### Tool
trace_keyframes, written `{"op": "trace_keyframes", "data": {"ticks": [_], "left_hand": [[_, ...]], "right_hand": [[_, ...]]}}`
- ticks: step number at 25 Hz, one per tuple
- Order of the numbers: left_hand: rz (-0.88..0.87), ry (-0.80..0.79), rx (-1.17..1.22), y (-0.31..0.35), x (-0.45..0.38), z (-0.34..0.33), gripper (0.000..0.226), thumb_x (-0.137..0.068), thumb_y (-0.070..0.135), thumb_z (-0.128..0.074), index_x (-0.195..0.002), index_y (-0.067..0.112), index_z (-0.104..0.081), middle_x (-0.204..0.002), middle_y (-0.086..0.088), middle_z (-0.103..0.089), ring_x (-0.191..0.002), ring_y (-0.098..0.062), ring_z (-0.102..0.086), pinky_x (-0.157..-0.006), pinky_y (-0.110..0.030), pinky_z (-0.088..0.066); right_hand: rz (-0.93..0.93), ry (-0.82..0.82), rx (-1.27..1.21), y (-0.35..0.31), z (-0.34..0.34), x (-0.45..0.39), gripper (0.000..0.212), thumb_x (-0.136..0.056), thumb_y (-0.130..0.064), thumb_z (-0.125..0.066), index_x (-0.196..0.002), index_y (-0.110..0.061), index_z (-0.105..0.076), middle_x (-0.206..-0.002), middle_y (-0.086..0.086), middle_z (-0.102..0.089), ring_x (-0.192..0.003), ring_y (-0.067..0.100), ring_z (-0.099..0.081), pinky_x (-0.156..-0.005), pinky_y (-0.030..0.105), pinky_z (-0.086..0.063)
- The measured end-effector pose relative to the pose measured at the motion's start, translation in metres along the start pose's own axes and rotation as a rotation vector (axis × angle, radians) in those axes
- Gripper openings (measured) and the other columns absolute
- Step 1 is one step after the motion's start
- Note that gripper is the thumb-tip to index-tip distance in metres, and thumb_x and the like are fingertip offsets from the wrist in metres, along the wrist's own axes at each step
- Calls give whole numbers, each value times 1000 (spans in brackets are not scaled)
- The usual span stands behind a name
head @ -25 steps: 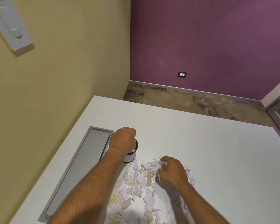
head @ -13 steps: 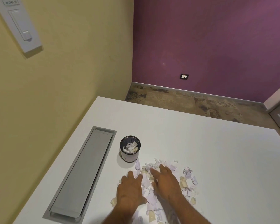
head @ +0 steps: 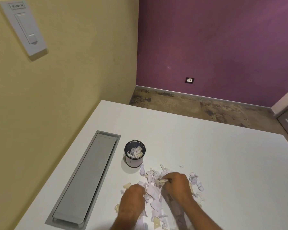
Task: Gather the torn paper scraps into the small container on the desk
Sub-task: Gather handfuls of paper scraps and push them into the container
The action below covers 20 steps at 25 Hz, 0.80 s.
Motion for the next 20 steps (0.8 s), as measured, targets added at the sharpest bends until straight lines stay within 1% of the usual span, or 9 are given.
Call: {"op": "trace_keyframes", "data": {"ticks": [2,4,6,9,10,12,14,17,20], "left_hand": [[21,7,40,-3,1,2,28,-87,20,-64,-113,27,-70,-117,6,-69,-107,-15,-64,-94,-23,-47],[34,11,79,-3,3,4,27,-86,20,-64,-111,29,-71,-117,7,-69,-106,-13,-65,-93,-21,-47],[26,22,107,-1,3,8,26,-85,21,-63,-109,29,-72,-115,7,-70,-104,-12,-65,-93,-20,-47],[3,53,139,3,3,14,27,-85,22,-63,-110,29,-72,-116,9,-70,-106,-10,-64,-93,-19,-46],[-3,61,150,4,2,16,27,-85,22,-63,-110,29,-72,-115,10,-70,-105,-10,-65,-93,-19,-46],[-8,73,177,5,0,22,26,-84,22,-67,-109,28,-73,-113,10,-72,-103,-9,-66,-93,-19,-49],[4,96,214,5,-2,34,25,-84,24,-71,-108,29,-73,-111,12,-73,-97,-7,-67,-90,-18,-52],[16,166,295,4,-6,65,21,-82,26,-74,-102,30,-75,-101,15,-74,-83,-4,-68,-78,-16,-57],[18,235,364,-1,-17,107,17,-80,25,-79,-96,29,-77,-90,14,-75,-69,-2,-66,-62,-14,-56]], "right_hand": [[-18,37,-157,-9,17,-5,28,-72,-3,-68,-85,-25,-79,-81,-8,-77,-60,-3,-62,-52,4,-43],[-27,64,-324,-23,33,-10,31,-68,0,-73,-76,-29,-79,-73,-13,-75,-59,-2,-64,-50,4,-44],[-26,60,-471,-45,42,-17,34,-66,1,-78,-69,-33,-77,-69,-16,-74,-63,6,-70,-55,11,-52],[29,22,-557,-90,43,-34,30,-65,1,-80,-71,-28,-79,-72,-9,-75,-69,15,-73,-62,25,-60],[74,15,-519,-106,41,-41,27,-65,1,-79,-75,-25,-79,-74,-7,-76,-69,14,-72,-65,27,-61],[175,6,-369,-137,35,-55,26,-66,-1,-74,-83,-20,-80,-82,-2,-78,-73,10,-69,-69,25,-58],[244,-25,-171,-159,22,-67,29,-70,-2,-66,-90,-20,-79,-93,1,-78,-84,14,-69,-75,23,-55],[291,-120,81,-175,-3,-77,33,-76,-6,-60,-99,-23,-76,-102,6,-75,-93,26,-67,-80,30,-56],[344,-187,235,-178,-22,-79,35,-78,-6,-62,-105,-25,-74,-105,7,-74,-93,29,-67,-79,33,-56]]}}
Point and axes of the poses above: each hand's wrist, its own x-axis away from the middle knuckle, its own z-axis out of the back of the hand, y = z × x, the point moved 9 cm from there along -x, towards the middle knuckle
